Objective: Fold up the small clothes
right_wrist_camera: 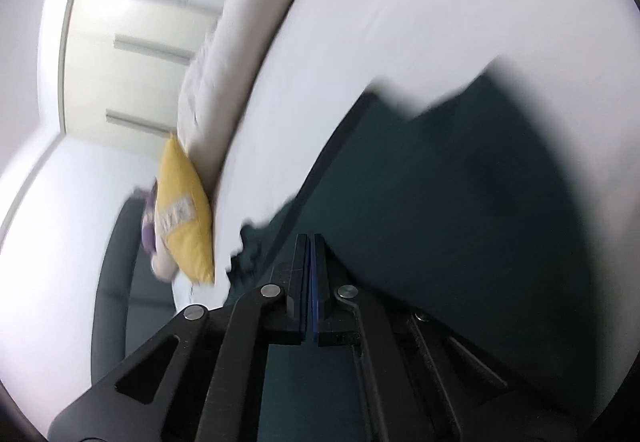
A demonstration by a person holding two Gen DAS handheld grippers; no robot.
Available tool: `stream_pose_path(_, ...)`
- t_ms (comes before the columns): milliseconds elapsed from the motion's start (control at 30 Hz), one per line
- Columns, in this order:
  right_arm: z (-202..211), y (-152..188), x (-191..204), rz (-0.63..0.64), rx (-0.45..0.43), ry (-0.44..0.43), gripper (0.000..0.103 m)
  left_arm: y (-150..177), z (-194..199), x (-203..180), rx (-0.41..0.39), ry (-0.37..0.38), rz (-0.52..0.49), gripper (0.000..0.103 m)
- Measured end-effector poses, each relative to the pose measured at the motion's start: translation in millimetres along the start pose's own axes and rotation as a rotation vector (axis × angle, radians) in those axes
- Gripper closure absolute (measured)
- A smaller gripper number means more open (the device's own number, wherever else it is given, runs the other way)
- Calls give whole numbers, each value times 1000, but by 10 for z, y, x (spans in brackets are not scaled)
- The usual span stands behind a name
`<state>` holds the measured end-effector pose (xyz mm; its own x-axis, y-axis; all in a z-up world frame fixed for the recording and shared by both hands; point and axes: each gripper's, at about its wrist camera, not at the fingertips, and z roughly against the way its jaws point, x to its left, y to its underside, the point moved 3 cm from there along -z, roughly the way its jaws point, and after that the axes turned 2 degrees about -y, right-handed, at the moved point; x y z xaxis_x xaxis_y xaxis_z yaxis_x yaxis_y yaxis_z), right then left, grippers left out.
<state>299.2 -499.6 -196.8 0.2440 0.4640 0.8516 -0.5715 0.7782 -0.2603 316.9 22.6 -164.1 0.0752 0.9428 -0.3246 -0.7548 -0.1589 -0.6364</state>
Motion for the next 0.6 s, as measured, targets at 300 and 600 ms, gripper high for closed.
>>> stream_pose_path(300,804,-20,52,82,-134,144,94,144,517,-120,-10,-18,-22,72)
stream_pose_path(600,219,1631,664,286,357,-27,92,942,747,-407,111,-46,-157,63)
